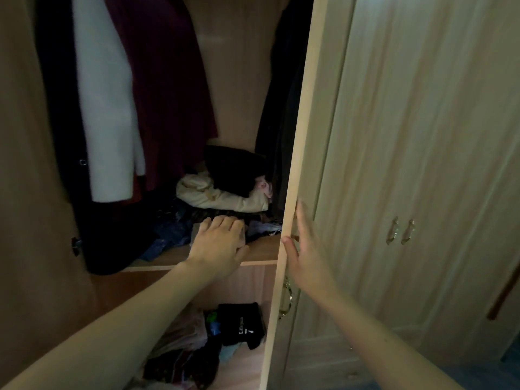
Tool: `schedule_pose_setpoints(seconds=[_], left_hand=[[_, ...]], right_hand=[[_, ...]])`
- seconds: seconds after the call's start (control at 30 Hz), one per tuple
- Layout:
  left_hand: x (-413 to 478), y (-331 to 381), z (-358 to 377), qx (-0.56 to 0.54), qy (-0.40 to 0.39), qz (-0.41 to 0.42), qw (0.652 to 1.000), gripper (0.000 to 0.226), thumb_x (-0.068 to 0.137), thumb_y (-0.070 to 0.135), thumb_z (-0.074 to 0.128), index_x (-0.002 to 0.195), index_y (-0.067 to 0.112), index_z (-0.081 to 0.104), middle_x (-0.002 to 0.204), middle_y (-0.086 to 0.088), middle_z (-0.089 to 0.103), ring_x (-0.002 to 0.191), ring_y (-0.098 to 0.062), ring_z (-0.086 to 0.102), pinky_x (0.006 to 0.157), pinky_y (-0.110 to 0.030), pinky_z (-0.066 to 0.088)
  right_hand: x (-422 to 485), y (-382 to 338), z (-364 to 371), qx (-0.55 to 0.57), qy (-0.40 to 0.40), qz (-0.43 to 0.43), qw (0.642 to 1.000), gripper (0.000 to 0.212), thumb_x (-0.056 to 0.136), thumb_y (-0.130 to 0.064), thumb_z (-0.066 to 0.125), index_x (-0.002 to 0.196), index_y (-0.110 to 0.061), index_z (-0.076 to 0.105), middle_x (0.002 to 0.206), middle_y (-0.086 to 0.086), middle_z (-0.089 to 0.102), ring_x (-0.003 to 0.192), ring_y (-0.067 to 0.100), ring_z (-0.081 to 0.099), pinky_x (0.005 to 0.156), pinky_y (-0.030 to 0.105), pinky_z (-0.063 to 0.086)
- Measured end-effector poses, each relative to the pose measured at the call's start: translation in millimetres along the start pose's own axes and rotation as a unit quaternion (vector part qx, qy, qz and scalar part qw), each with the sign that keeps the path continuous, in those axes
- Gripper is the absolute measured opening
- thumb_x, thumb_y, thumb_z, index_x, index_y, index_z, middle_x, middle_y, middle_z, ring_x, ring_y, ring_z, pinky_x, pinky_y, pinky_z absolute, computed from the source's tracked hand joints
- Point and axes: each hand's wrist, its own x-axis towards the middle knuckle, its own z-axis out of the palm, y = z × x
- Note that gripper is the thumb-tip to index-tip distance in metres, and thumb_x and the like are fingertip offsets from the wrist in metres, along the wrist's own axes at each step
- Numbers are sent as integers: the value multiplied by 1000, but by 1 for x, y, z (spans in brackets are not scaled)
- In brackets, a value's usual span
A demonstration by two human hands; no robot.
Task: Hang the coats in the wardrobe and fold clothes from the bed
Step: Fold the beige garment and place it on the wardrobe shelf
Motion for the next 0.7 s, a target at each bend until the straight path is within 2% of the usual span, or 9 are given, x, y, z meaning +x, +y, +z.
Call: schedule_pose_setpoints(seconds=[0.17, 0.3, 0.47, 0.57, 0.63, 0.7], left_hand=[[-9, -56, 0, -6, -6, -14, 1000, 56, 92, 45, 48, 141, 19, 37, 142, -1, 45, 133, -24, 37, 115, -44, 25], [-13, -96, 3, -36, -9, -31, 999, 59, 92, 45, 49, 144, 20, 36, 144, -1, 44, 135, -24, 35, 115, -44, 25], [-12, -122, 12, -68, -17, -53, 996, 59, 92, 46, 49, 144, 22, 35, 146, 0, 41, 137, -23, 33, 115, -46, 26], [-6, -134, 20, -73, -18, -51, 996, 59, 91, 46, 50, 144, 22, 35, 146, 1, 41, 136, -22, 32, 114, -46, 26], [0, -141, 27, -74, -16, -52, 996, 59, 91, 47, 50, 143, 23, 36, 145, 2, 41, 136, -22, 33, 113, -45, 26], [6, -147, 33, -71, -16, -55, 996, 60, 91, 48, 50, 144, 24, 35, 146, 2, 41, 136, -21, 33, 113, -45, 25]], right_hand=[[23, -28, 47, -12, 13, 29, 999, 78, 100, -18, 50, 155, -31, -3, 164, -4, 5, 151, 12, 5, 122, 38, 18], [40, -37, 77, -13, -24, 36, 999, 85, 97, -14, 55, 155, -32, -4, 164, -2, 4, 151, 12, 3, 120, 28, 14], [53, -32, 112, -49, -87, 42, 994, 92, 95, -18, 59, 153, -37, -10, 164, -5, -4, 149, 7, -5, 118, 26, 12], [67, -29, 126, -71, -99, 33, 992, 94, 95, -17, 59, 152, -40, -12, 164, -6, -10, 147, 3, -5, 113, 22, 15], [76, -26, 134, -87, -110, 31, 990, 95, 94, -18, 60, 151, -41, -13, 163, -5, -15, 147, 8, -1, 110, 23, 17], [83, -23, 141, -101, -123, 27, 987, 96, 94, -20, 60, 151, -42, -14, 161, -5, -20, 150, 16, 1, 115, 31, 20]])
